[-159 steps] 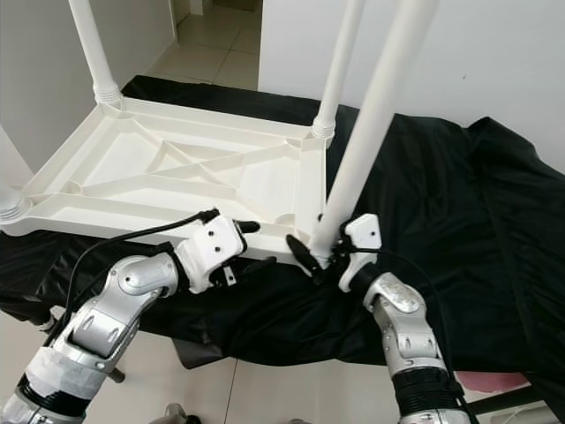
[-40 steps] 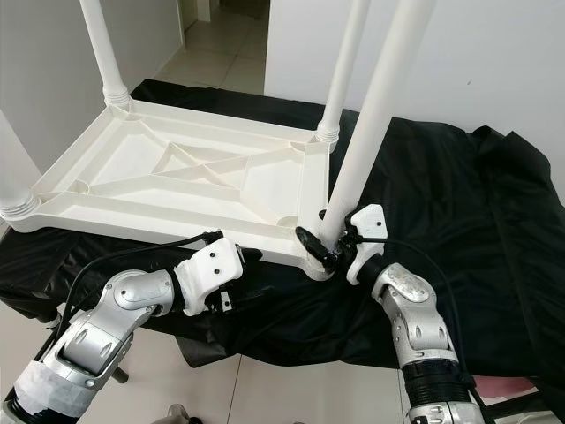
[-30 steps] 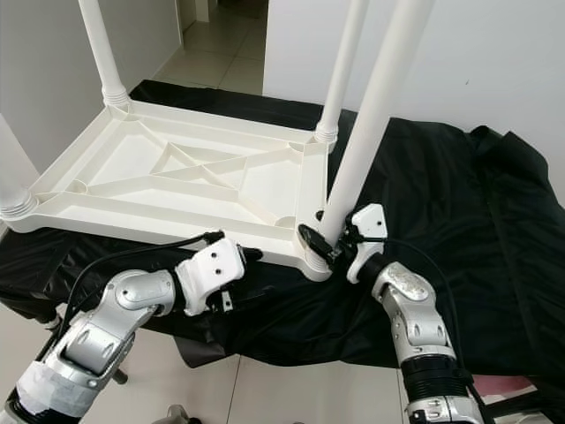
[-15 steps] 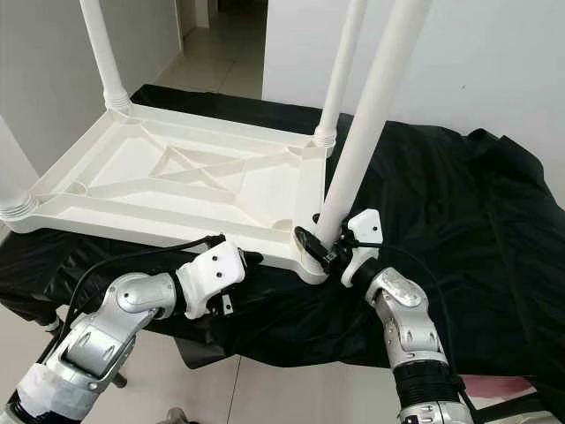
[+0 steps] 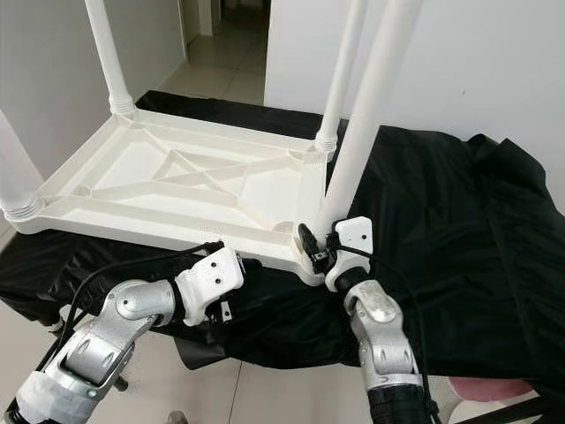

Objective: Building children table

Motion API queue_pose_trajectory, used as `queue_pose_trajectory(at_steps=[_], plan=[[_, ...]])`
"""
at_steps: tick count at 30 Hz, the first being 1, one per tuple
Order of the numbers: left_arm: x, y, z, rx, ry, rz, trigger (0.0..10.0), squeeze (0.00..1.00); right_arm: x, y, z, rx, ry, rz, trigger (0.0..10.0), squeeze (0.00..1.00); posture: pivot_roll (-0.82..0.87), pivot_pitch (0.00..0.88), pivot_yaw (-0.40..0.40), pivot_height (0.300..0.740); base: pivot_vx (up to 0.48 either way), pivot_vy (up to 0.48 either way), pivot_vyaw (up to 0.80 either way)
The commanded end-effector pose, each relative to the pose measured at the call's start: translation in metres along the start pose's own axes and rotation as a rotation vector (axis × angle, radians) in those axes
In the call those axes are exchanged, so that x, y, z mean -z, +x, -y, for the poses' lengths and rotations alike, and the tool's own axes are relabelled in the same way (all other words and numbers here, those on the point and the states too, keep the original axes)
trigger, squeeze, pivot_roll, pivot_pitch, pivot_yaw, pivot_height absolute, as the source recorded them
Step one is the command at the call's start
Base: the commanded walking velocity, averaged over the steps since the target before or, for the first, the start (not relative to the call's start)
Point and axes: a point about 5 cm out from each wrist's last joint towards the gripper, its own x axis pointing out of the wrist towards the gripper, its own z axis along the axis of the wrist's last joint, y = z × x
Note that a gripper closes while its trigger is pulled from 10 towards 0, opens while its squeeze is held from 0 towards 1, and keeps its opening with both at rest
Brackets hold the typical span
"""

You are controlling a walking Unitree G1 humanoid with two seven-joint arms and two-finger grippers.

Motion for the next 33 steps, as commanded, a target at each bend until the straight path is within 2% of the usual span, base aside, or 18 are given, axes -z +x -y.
queue_pose_trajectory(at_steps=[1, 3, 4, 6, 9, 15, 21, 22, 23, 33], plan=[[0.0, -0.001, 0.0, -0.046, -0.008, -0.007, 10.0, 0.0, 0.019, -0.009, 0.015, 0.183, -0.002, -0.106, 10.0, 0.0, 0.04, 0.049, -0.071, 0.74, 0.0, 0.0, 0.0], [0.0, -0.001, 0.0, -0.051, -0.018, -0.004, 10.0, 0.0, 0.017, -0.007, 0.003, 0.228, 0.034, -0.096, 10.0, 0.0, 0.04, 0.063, -0.066, 0.74, 0.0, 0.0, 0.0], [0.0, -0.001, 0.0, -0.051, -0.018, -0.004, 10.0, 0.0, 0.017, -0.007, 0.003, 0.228, 0.034, -0.096, 10.0, 0.0, 0.04, 0.063, -0.066, 0.74, 0.0, 0.0, 0.0], [0.0, -0.001, 0.001, -0.053, -0.021, -0.003, 10.0, 0.0, 0.012, -0.006, -0.01, 0.175, 0.054, -0.063, 10.0, 0.0, 0.04, 0.07, -0.066, 0.74, 0.0, 0.0, 0.0], [0.0, -0.001, 0.001, -0.057, -0.03, 0.0, 10.0, 0.0, 0.009, -0.006, -0.017, 0.133, 0.063, -0.049, 10.0, 0.0, 0.03, 0.071, -0.068, 0.74, 0.0, 0.0, 0.0], [-0.002, -0.005, -0.004, -0.093, -0.045, 0.012, 10.0, 0.0, 0.007, -0.007, -0.014, 0.158, 0.057, -0.059, 10.0, 0.0, 0.04, 0.066, -0.069, 0.74, 0.0, 0.0, 0.0], [-0.002, -0.005, -0.009, -0.111, -0.046, 0.005, 10.0, 0.0, 0.004, -0.004, -0.018, 0.157, 0.047, -0.05, 10.0, 0.0, 0.04, 0.052, -0.061, 0.74, 0.0, 0.0, 0.0], [-0.002, -0.005, -0.009, -0.111, -0.045, 0.004, 10.0, 0.0, 0.004, -0.004, -0.017, 0.153, 0.045, -0.048, 10.0, 0.05, 0.04, 0.046, -0.064, 0.74, 0.0, 0.0, 0.0], [-0.002, -0.005, -0.009, -0.111, -0.043, 0.004, 10.0, 0.0, 0.004, -0.004, -0.017, 0.143, 0.053, -0.043, 10.0, 1.0, 0.04, 0.046, -0.064, 0.74, 0.0, 0.0, 0.0], [-0.003, -0.004, -0.014, -0.126, -0.031, 0.006, 10.0, 0.0, -0.005, -0.001, -0.004, 0.0, 0.045, 0.01, 10.0, 1.0, 0.05, 0.01, -0.071, 0.74, 0.0, 0.0, 0.0]])
